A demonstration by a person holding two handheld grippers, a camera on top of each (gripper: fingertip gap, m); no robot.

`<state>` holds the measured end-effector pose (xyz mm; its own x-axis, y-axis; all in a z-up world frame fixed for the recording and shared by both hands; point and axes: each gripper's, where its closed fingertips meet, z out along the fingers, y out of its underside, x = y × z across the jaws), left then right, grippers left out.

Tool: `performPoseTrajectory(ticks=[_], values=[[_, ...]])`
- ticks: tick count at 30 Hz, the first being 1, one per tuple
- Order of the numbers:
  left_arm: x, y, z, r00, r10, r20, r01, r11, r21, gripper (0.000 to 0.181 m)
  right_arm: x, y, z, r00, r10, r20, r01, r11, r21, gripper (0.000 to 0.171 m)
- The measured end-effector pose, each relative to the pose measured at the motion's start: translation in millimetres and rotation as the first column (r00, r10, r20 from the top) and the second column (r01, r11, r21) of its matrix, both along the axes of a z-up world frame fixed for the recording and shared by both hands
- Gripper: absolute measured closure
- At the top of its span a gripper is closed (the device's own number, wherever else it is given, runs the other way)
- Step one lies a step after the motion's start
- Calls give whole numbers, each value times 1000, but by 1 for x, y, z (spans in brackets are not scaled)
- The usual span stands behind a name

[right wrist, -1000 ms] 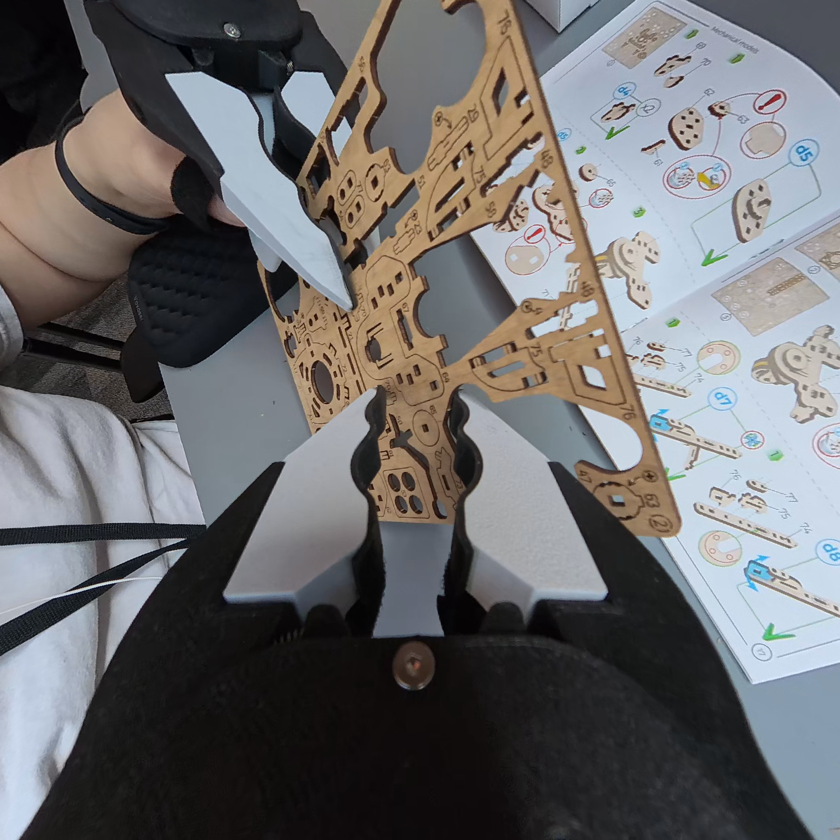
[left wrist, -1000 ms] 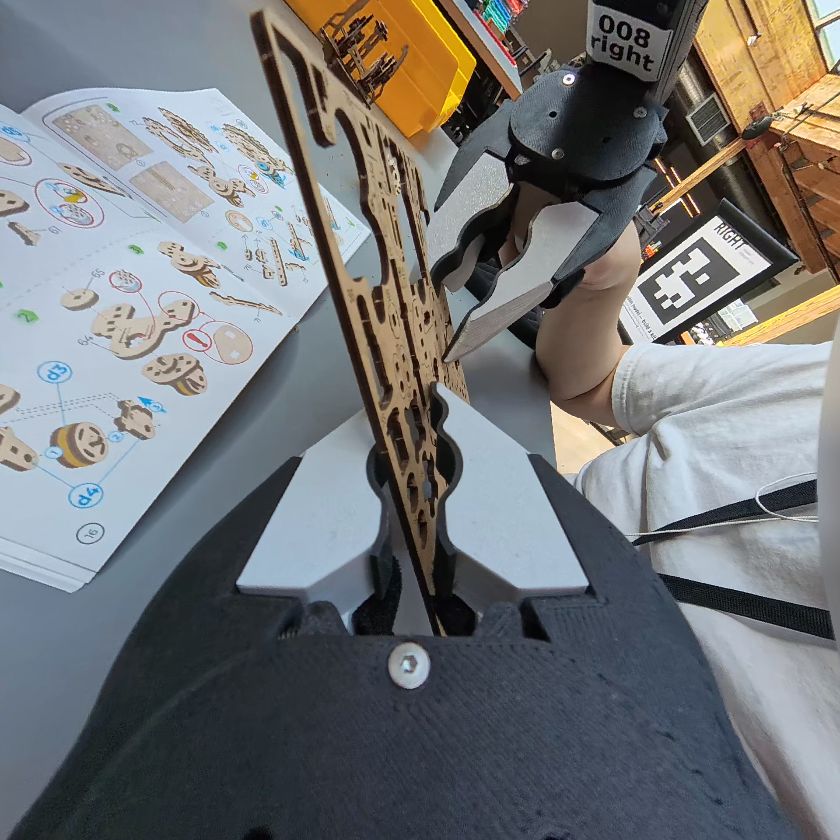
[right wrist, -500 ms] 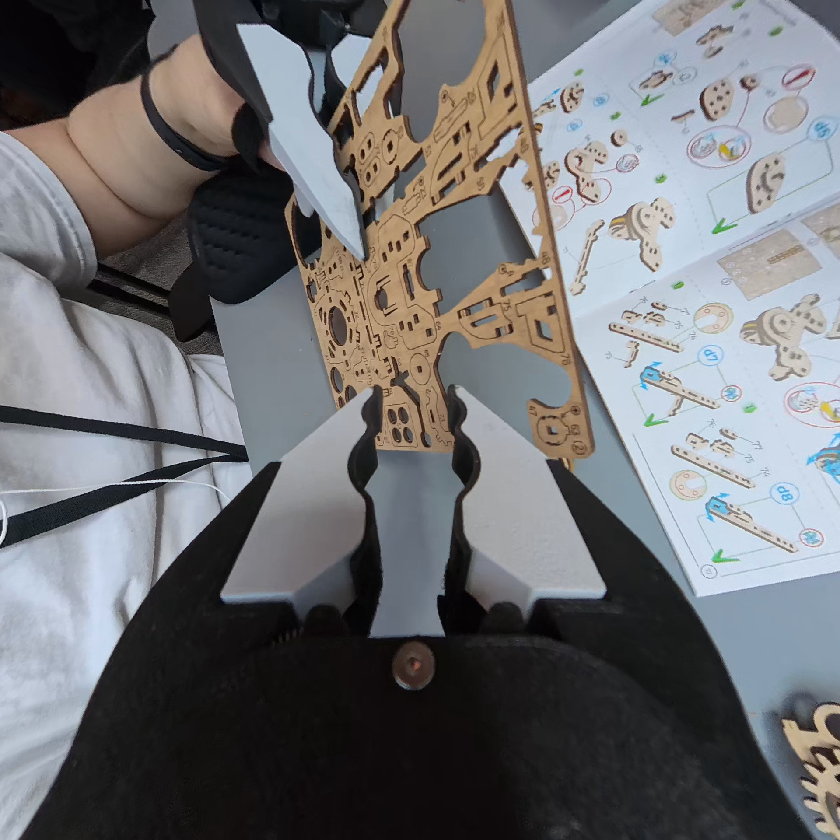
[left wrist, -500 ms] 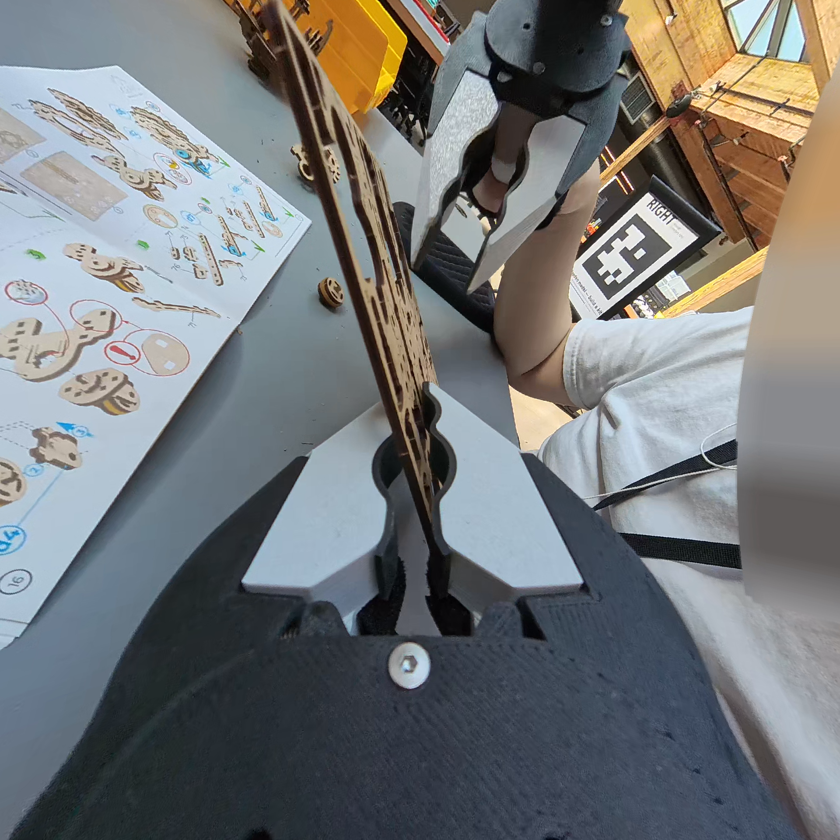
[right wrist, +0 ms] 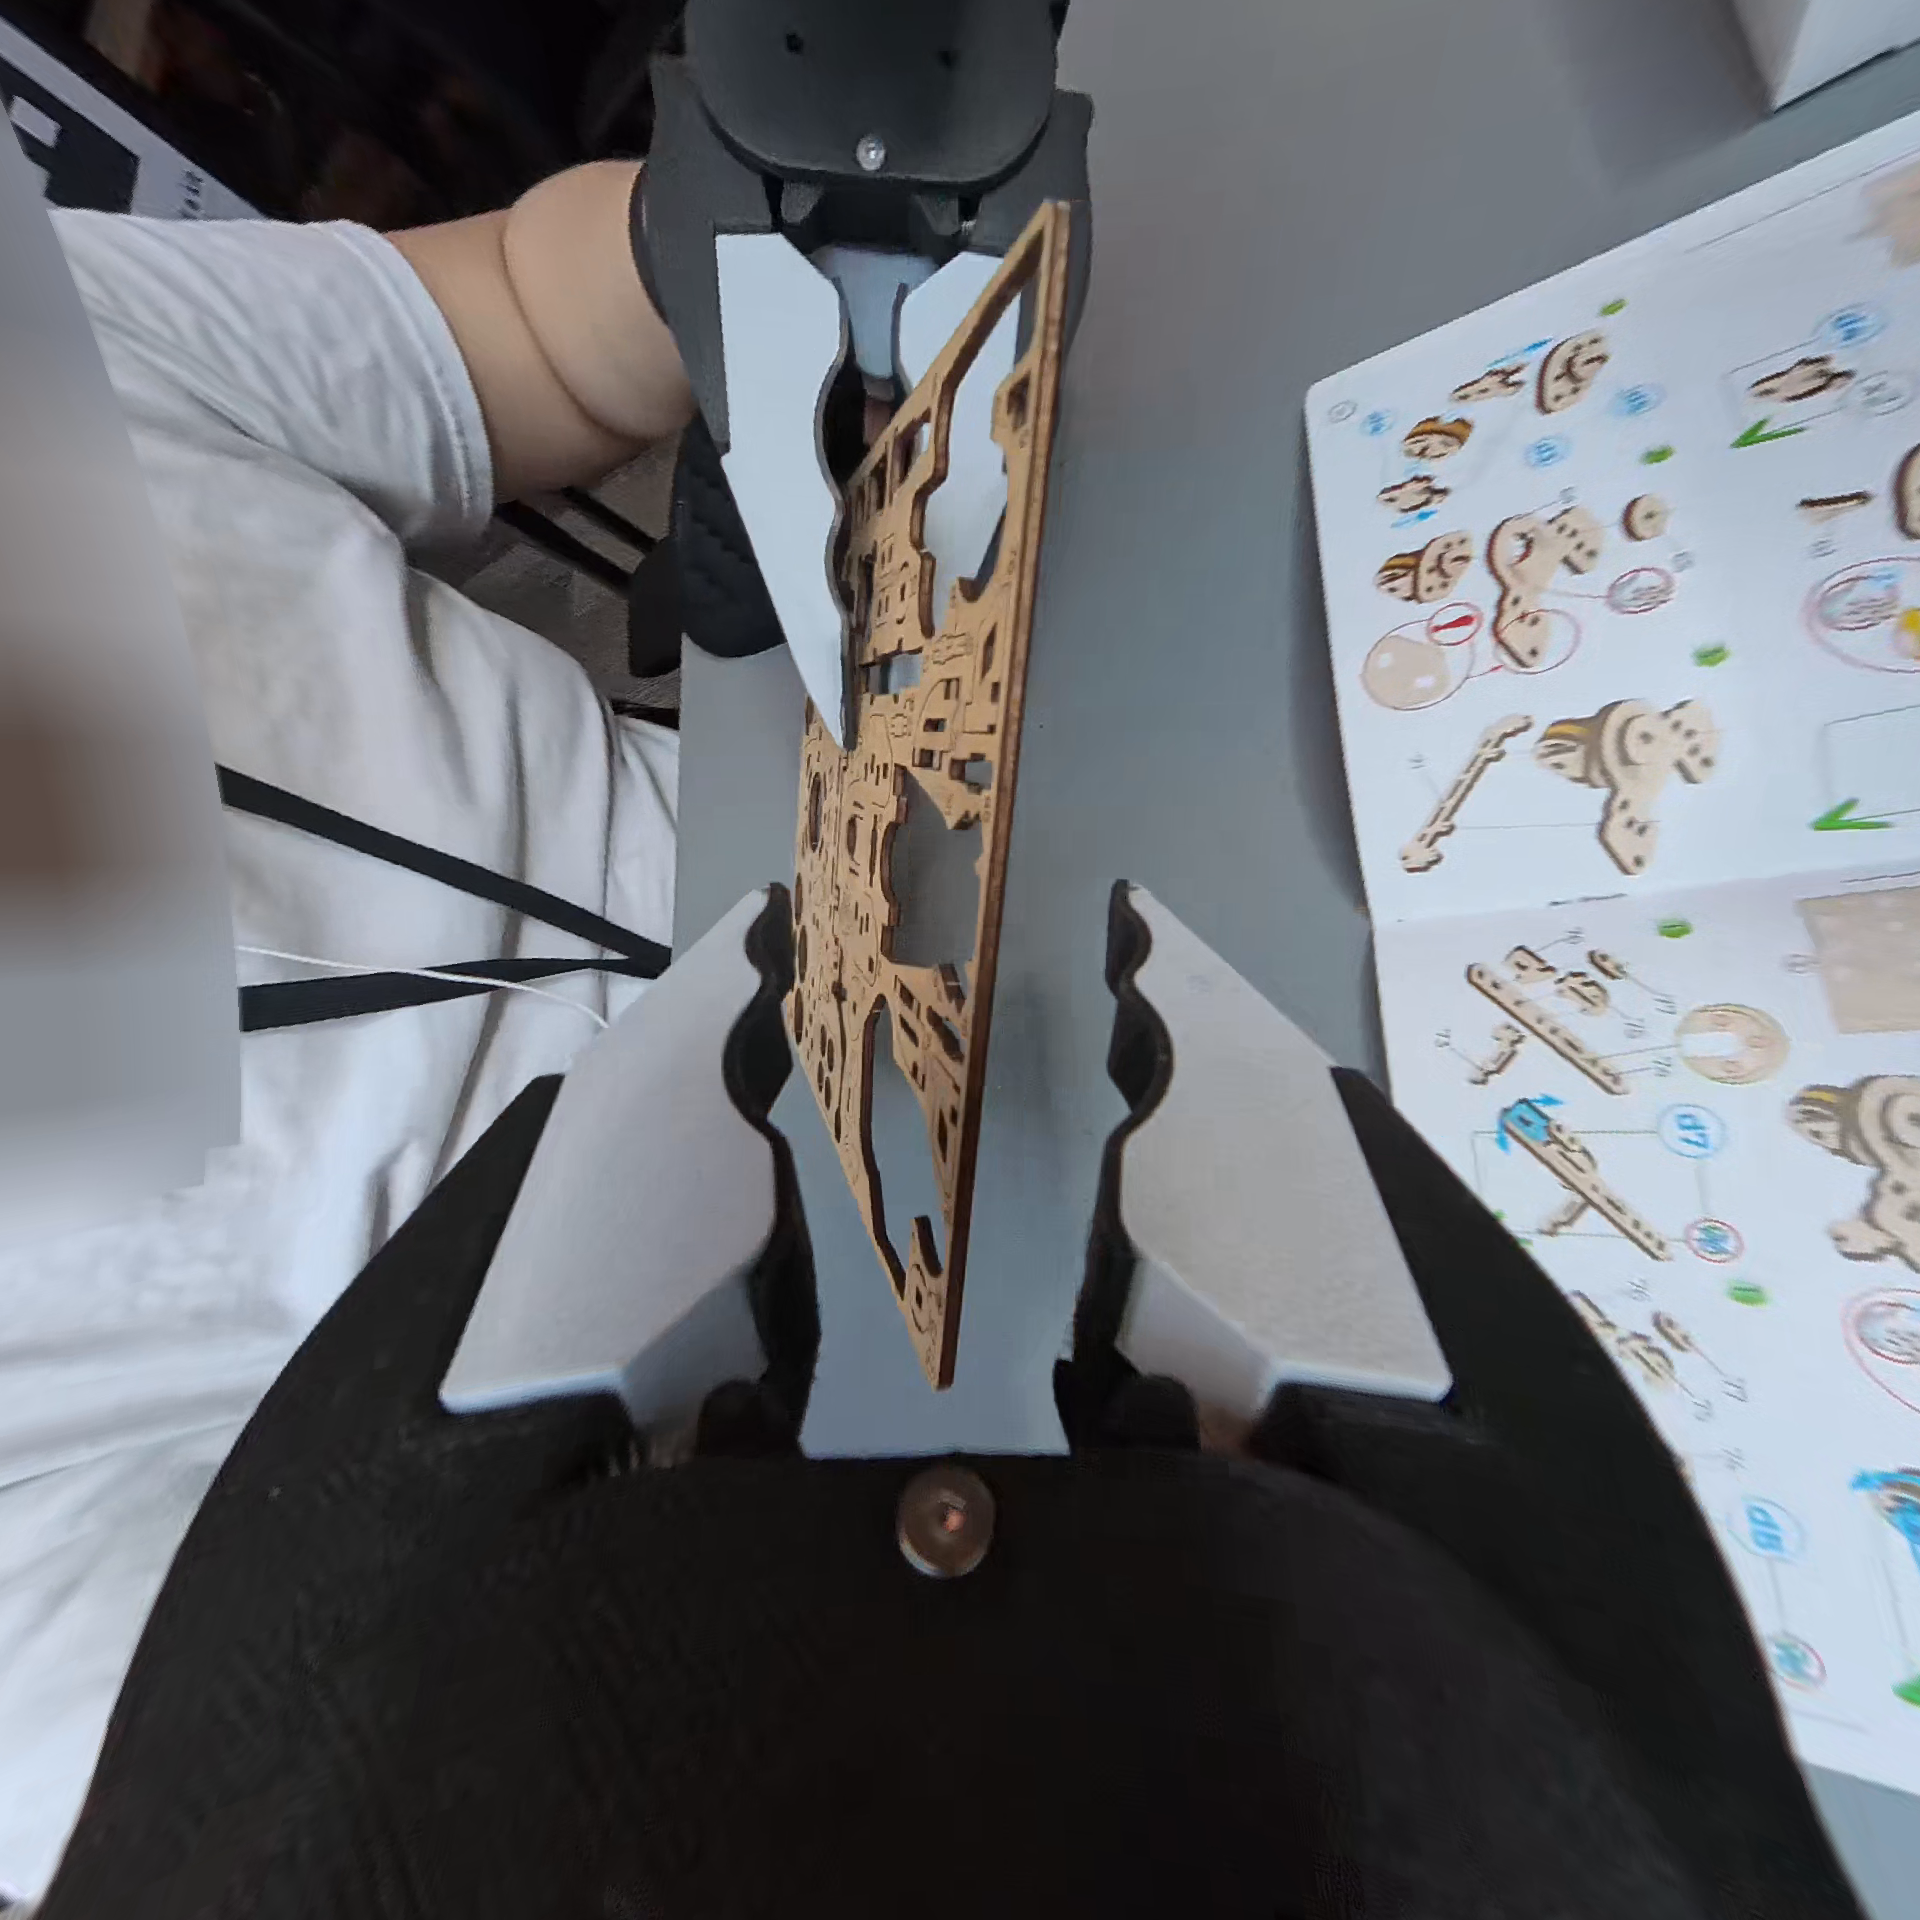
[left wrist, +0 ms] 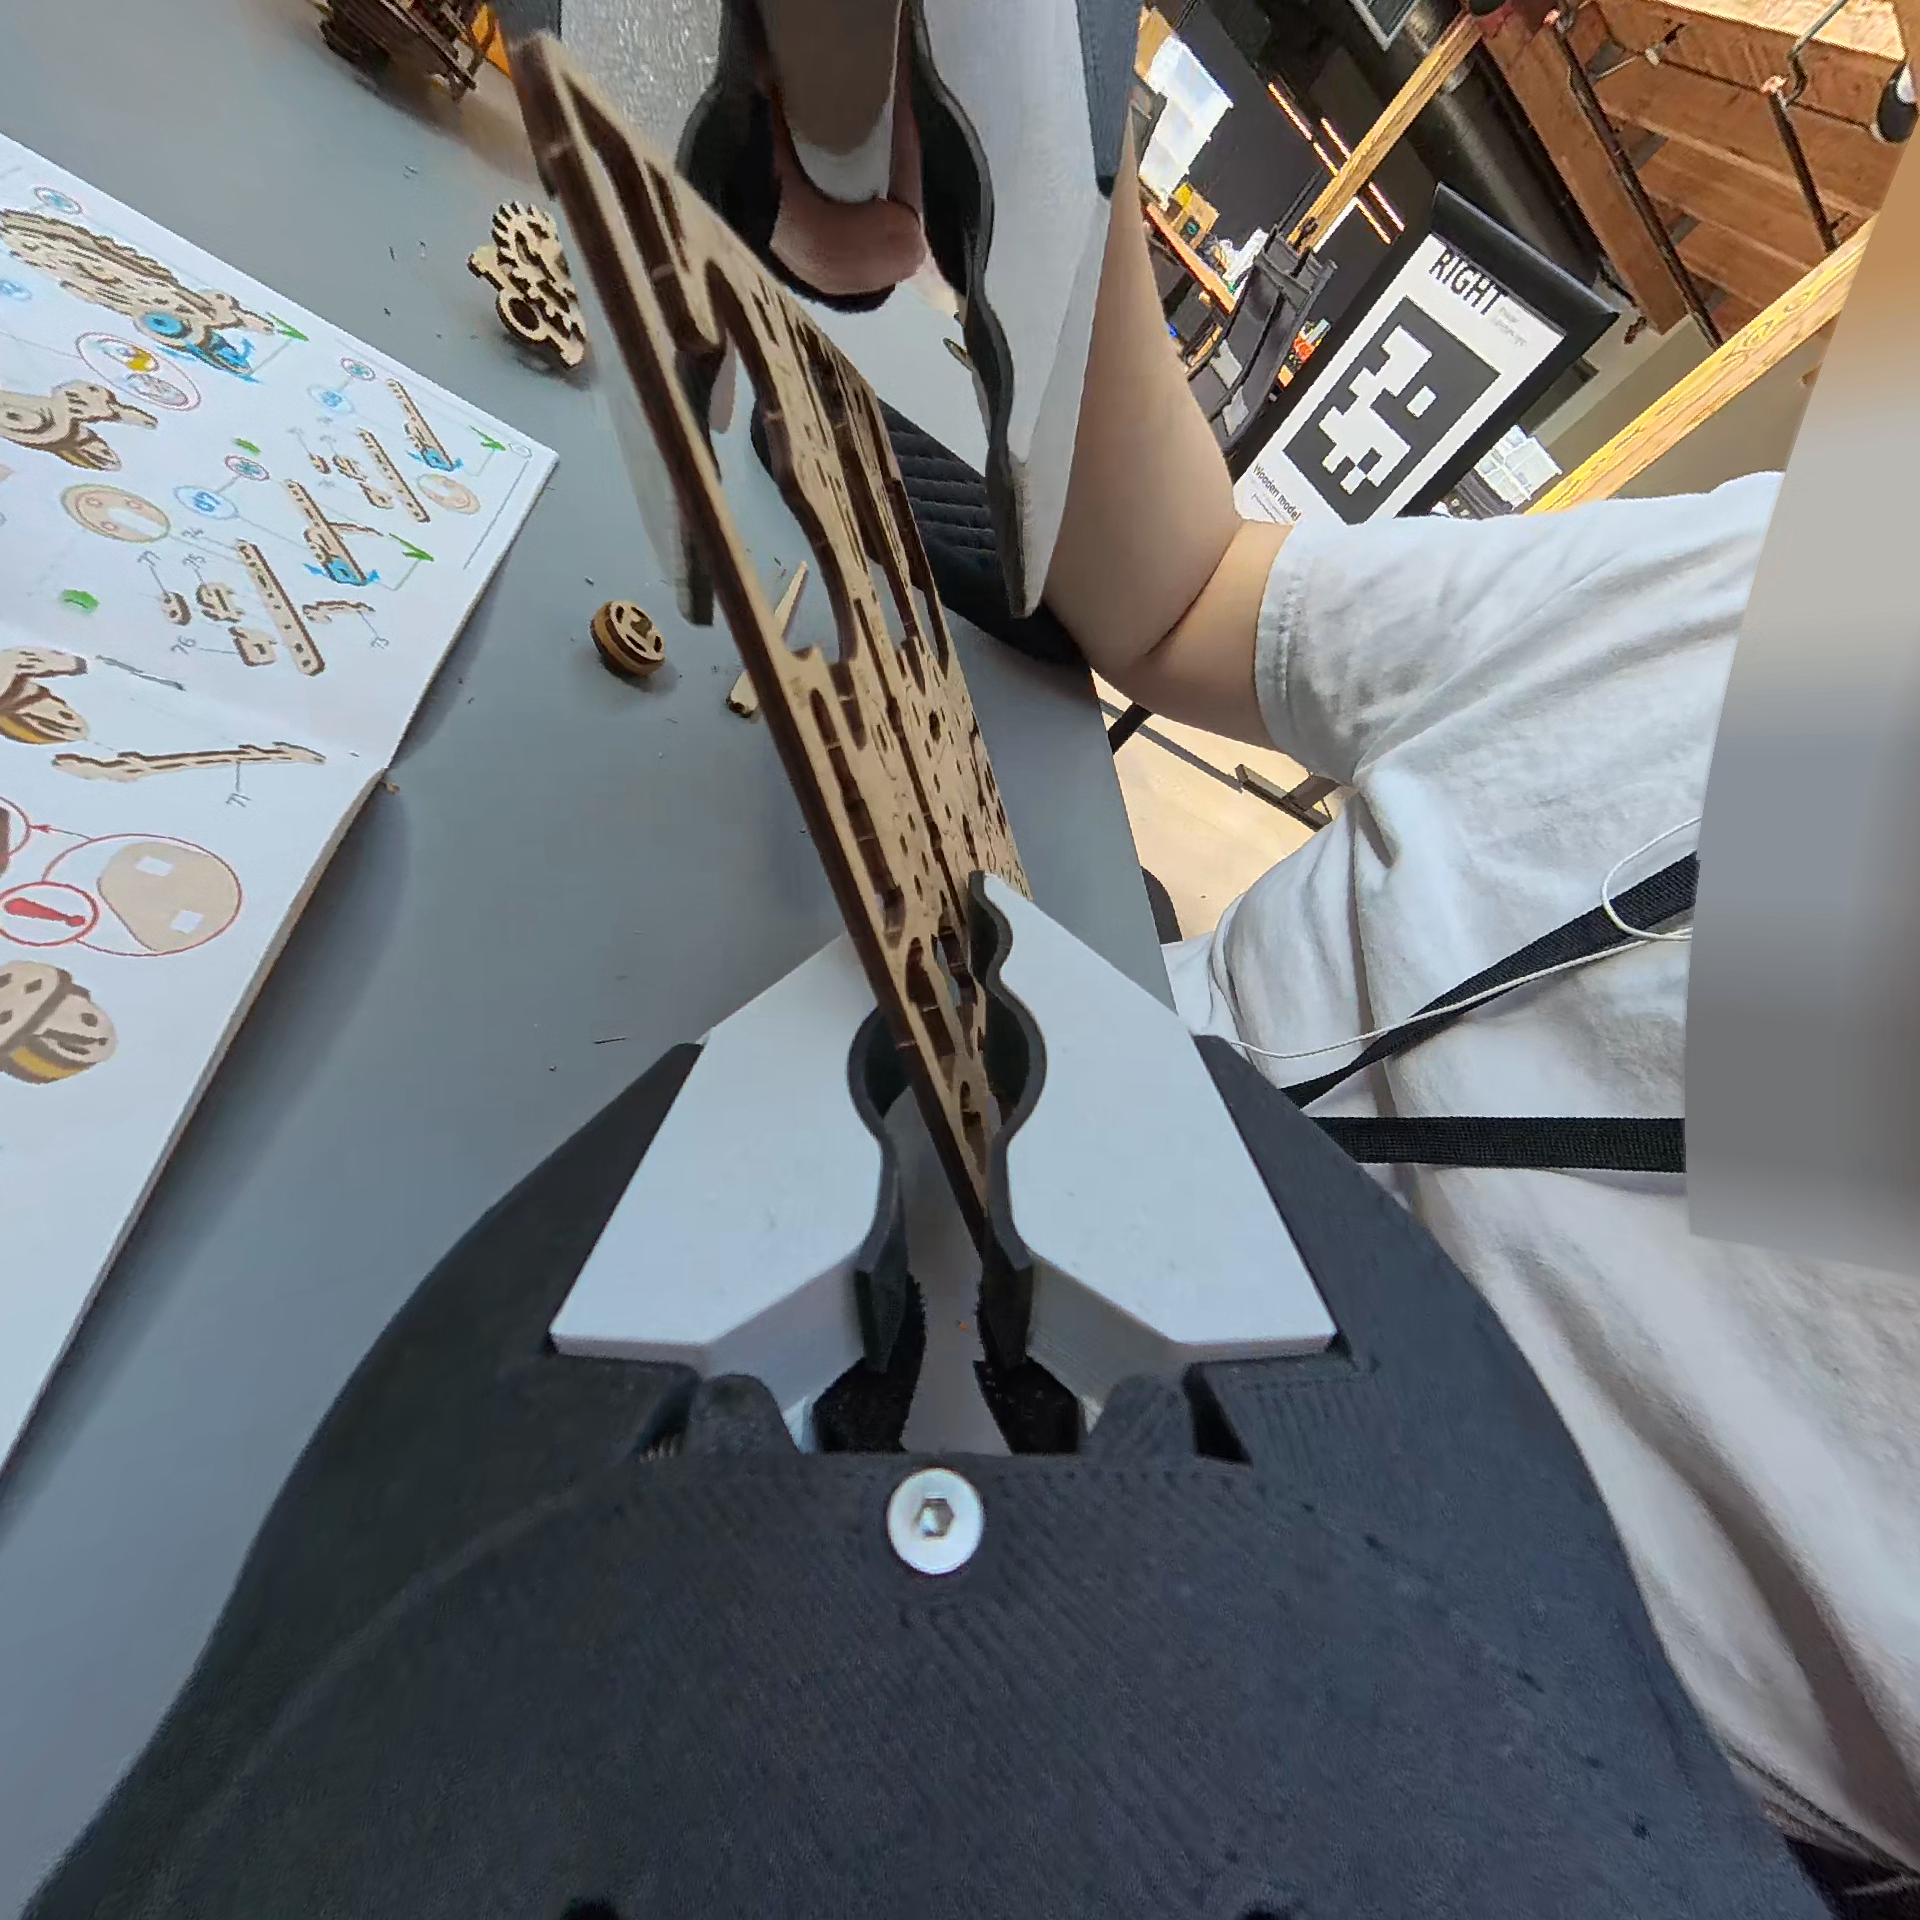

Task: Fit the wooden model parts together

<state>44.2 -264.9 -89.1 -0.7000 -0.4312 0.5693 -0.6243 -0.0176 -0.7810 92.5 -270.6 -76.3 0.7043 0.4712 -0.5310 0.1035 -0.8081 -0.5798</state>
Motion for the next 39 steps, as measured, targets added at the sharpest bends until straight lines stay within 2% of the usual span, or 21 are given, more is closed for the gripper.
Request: performPoseTrajectory(ticks=[3,6,8,11,16,27,39], values=[[-1,-4,-1,1000,-28,-14,28,1000,-2,178,-16,-9,-7,992,94,-89,-96,995,-18,118],[0,-7,-2,998,-47,-31,46,999,-13,178,-21,-10,-19,990,127,-64,-130,990,-47,126],[2,-9,-3,998,-53,-36,53,999,-8,178,-29,-10,-18,981,159,-107,-166,984,-62,134],[5,-13,-3,998,-61,-34,61,998,-4,177,-35,-7,-17,971,170,-169,-188,977,-99,151],[7,-16,-4,997,-67,-39,67,998,-11,177,-37,-10,-17,958,153,-241,-183,977,-107,168],[13,-15,-12,996,-24,-82,27,999,27,170,-35,-10,-21,962,62,-265,-105,983,-149,169],[3,-31,-14,981,-124,-151,122,992,-23,177,-44,-25,-27,955,60,-291,-95,990,-106,168]])
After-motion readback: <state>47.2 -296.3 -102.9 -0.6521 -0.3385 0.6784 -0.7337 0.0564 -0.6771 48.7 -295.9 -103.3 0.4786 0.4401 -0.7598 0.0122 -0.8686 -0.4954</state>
